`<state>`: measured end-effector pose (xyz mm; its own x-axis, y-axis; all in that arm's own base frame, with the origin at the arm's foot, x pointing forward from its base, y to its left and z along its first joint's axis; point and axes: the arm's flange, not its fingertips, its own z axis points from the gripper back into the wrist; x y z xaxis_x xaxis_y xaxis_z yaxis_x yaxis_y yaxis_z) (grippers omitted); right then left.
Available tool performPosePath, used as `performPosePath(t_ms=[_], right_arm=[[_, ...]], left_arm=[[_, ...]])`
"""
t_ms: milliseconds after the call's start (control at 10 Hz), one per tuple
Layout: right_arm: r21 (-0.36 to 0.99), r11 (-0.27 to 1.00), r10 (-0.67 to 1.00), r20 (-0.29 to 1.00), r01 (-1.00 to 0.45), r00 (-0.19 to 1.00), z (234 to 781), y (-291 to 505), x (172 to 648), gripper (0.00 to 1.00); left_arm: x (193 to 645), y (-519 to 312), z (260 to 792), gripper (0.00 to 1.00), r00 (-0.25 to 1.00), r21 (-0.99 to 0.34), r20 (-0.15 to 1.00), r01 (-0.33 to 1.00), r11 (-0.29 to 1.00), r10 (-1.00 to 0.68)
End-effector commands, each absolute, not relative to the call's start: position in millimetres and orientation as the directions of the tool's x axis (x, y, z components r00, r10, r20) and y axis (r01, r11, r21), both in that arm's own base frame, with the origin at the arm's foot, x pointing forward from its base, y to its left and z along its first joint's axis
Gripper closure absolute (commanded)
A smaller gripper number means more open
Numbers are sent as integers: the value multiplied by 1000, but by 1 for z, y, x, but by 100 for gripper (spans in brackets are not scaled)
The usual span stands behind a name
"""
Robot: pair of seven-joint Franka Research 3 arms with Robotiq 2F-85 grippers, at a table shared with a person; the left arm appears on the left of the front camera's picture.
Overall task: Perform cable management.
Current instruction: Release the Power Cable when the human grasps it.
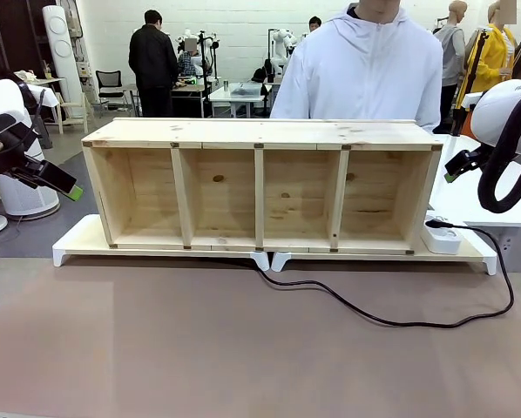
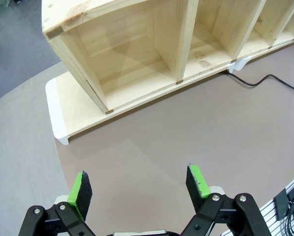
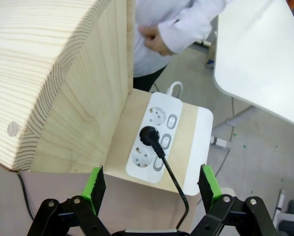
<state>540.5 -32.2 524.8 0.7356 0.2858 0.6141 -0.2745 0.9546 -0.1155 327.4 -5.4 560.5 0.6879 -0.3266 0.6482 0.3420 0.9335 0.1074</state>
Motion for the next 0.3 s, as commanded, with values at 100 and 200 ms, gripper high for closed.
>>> performPosePath(t_ms=[100, 200], right_arm=[[-108, 956, 278, 617, -271, 736, 525, -33, 540, 2], [-108, 956, 278, 617, -271, 736, 525, -33, 540, 2]], left_arm=[[327, -6, 561, 0, 692, 94, 651, 336, 937, -313], [327, -6, 561, 0, 692, 94, 651, 336, 937, -313]])
